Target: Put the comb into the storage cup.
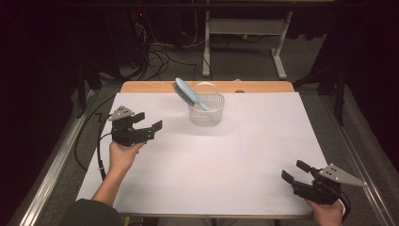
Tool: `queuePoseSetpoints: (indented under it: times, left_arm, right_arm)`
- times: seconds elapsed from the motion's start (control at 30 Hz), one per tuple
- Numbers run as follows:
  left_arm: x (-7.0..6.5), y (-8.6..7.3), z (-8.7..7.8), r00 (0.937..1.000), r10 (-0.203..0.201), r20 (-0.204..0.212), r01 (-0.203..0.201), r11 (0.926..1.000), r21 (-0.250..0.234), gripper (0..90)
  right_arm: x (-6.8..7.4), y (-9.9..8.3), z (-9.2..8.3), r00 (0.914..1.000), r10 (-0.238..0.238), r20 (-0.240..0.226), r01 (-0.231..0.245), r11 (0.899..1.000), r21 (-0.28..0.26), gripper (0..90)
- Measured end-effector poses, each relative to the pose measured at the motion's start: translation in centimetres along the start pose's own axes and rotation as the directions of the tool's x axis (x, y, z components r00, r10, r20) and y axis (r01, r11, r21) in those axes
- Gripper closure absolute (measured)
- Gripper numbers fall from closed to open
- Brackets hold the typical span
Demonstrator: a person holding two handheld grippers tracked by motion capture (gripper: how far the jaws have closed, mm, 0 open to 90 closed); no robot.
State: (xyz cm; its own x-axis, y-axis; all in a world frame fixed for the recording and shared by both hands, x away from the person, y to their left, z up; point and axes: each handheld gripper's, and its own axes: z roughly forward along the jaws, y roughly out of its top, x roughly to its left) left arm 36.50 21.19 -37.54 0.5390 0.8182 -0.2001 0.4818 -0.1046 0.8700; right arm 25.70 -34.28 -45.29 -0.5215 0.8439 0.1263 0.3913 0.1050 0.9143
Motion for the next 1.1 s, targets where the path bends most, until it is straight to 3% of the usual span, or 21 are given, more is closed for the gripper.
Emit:
queuePoseSetpoints:
  times: [0.37, 1.1]
  left_arm:
    - [0.3, -0.9, -0.6, 0.9999, -0.013, 0.005, 0.013, 0.9999, -0.009, 18.0]
    - [0.0, -2.4, -2.1, 0.9998, 0.009, -0.015, -0.009, 0.9993, -0.036, 18.1]
  right_arm:
    - [0.0, 0.0, 0.0, 1.0, 0.001, 0.001, -0.001, 1.0, 0.001, 25.4]
    - [0.0, 0.0, 0.1, 1.0, 0.002, 0.001, -0.002, 1.0, 0.002, 25.4]
